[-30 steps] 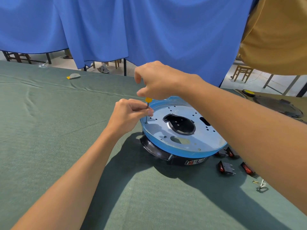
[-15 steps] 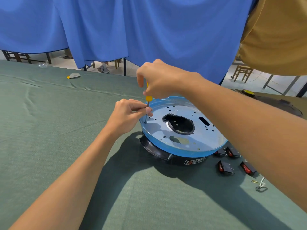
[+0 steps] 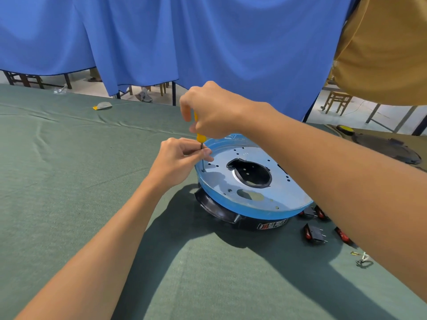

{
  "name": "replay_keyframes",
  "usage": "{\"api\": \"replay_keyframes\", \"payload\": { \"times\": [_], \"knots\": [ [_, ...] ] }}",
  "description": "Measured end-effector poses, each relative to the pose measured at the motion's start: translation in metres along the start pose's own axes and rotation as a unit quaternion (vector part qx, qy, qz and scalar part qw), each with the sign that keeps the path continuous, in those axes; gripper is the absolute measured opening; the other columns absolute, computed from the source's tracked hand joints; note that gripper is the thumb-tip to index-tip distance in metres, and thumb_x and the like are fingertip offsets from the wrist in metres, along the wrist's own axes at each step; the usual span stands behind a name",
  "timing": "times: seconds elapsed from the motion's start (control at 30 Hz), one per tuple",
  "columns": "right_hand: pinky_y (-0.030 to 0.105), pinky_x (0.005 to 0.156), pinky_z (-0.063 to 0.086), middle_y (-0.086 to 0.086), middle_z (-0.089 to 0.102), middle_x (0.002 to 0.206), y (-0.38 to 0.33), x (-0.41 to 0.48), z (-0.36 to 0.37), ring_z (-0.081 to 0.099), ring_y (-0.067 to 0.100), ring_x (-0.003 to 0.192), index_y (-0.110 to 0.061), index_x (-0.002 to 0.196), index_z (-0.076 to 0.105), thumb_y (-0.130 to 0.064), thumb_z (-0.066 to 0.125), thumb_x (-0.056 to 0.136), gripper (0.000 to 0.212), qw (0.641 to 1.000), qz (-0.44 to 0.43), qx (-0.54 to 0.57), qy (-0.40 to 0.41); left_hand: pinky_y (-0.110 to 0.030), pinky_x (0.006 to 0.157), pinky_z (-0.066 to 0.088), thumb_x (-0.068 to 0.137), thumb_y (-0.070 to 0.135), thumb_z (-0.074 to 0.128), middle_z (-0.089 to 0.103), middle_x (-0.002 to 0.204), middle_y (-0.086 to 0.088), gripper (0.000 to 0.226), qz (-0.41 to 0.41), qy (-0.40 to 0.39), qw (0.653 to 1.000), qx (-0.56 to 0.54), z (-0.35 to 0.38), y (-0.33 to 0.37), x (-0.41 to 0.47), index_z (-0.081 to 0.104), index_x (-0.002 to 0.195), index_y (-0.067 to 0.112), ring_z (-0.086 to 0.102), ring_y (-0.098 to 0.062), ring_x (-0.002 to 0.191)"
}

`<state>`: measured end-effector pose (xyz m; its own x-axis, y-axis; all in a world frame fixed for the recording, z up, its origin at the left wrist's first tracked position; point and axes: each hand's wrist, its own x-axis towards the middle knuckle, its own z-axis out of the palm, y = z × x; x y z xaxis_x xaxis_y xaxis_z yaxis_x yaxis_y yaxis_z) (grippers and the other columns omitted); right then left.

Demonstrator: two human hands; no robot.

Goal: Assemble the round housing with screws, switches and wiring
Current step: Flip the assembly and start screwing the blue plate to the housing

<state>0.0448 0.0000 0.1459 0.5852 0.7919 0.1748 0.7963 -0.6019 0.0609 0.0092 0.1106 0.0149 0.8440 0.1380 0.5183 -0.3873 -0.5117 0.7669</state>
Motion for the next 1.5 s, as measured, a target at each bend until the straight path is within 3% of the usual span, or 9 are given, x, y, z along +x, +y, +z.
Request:
{"api": "replay_keyframes", "payload": {
  "times": [0.17,0.3,0.4,0.6,0.83,1.13,1.3,1.37,1.5],
  "knots": [
    [0.037,0.065,0.032,-0.001,0.026,0.070,0.001,-0.005,0.012,0.040,0.031,0.078,-0.018,0.082,0.039,-0.032,0.054,0.094,0.024,0.994,0.075,-0.043,0.072,-0.029,0.073,0.054,0.080,0.017,0.078,0.075,0.079,0.001,0.005,-0.003,0.056,0.998,-0.008,0.005,0.002,-0.001,0.079,0.080,0.013,0.065,-0.002,0.075],
    [0.039,0.069,0.039,0.001,0.039,0.077,0.005,-0.004,0.009,0.046,0.031,0.084,-0.018,0.082,0.043,-0.046,0.054,0.092,0.032,0.996,0.085,-0.012,0.017,-0.042,0.076,0.054,0.082,0.013,0.076,0.075,0.077,0.001,0.006,0.004,0.036,0.999,0.005,0.003,0.002,-0.002,0.079,0.078,0.010,0.067,-0.017,0.081],
    [0.037,0.067,0.044,0.004,0.050,0.095,0.009,-0.001,0.003,0.053,0.030,0.097,-0.017,0.099,0.055,-0.027,0.062,0.087,0.018,0.999,0.029,0.023,-0.007,-0.038,0.079,0.054,0.087,0.011,0.071,0.075,0.082,0.001,0.010,0.009,0.010,1.000,0.012,0.001,0.001,0.000,0.079,0.084,0.007,0.066,-0.013,0.090],
    [0.034,0.062,0.036,0.002,0.033,0.072,0.008,-0.002,0.011,0.043,0.031,0.074,-0.018,0.065,0.036,-0.021,0.055,0.091,0.032,0.994,0.094,0.006,0.051,-0.018,0.071,0.051,0.087,0.019,0.072,0.075,0.083,0.002,0.011,0.016,0.028,0.999,0.028,0.005,0.003,-0.002,0.079,0.086,0.010,0.065,0.000,0.084],
    [0.041,0.074,0.049,0.003,0.051,0.095,0.009,-0.004,0.004,0.052,0.030,0.097,-0.016,0.101,0.056,-0.029,0.061,0.089,0.019,0.999,0.029,-0.001,-0.024,-0.027,0.074,0.051,0.082,0.011,0.075,0.073,0.080,-0.001,0.007,0.035,0.033,0.997,0.059,0.002,0.005,0.000,0.080,0.080,0.007,0.064,-0.008,0.081],
    [0.037,0.066,0.036,0.000,0.030,0.073,0.011,-0.006,0.014,0.042,0.031,0.080,-0.015,0.088,0.044,-0.039,0.051,0.097,0.026,0.995,0.092,-0.014,0.034,-0.010,0.069,0.046,0.079,0.015,0.079,0.074,0.079,0.000,0.008,0.042,0.047,0.996,0.069,0.006,0.005,-0.003,0.079,0.083,0.008,0.062,0.004,0.073],
    [0.040,0.068,0.049,0.006,0.051,0.101,0.011,-0.005,-0.001,0.056,0.030,0.095,-0.015,0.109,0.052,-0.021,0.058,0.088,0.023,0.999,0.031,0.002,-0.034,-0.033,0.081,0.051,0.088,0.013,0.070,0.075,0.085,0.001,0.012,0.036,0.003,0.997,0.065,0.003,0.004,0.000,0.080,0.084,0.008,0.063,-0.007,0.090],
    [0.034,0.057,0.042,0.007,0.050,0.093,0.011,-0.005,-0.001,0.054,0.026,0.084,-0.019,0.090,0.054,-0.017,0.057,0.088,0.004,0.999,0.032,0.000,-0.003,-0.033,0.085,0.051,0.092,0.015,0.066,0.075,0.087,0.005,0.016,0.031,-0.016,0.998,0.059,0.003,0.004,-0.001,0.080,0.087,0.009,0.062,-0.002,0.093],
    [0.031,0.053,0.028,0.002,0.032,0.072,0.010,-0.005,0.009,0.035,0.023,0.061,-0.020,0.064,0.032,-0.028,0.052,0.094,0.037,0.996,0.074,-0.022,0.038,-0.024,0.079,0.051,0.086,0.018,0.074,0.075,0.082,0.005,0.009,0.032,0.016,0.998,0.050,0.005,0.003,-0.002,0.080,0.083,0.011,0.063,0.000,0.085]
  ]
}}
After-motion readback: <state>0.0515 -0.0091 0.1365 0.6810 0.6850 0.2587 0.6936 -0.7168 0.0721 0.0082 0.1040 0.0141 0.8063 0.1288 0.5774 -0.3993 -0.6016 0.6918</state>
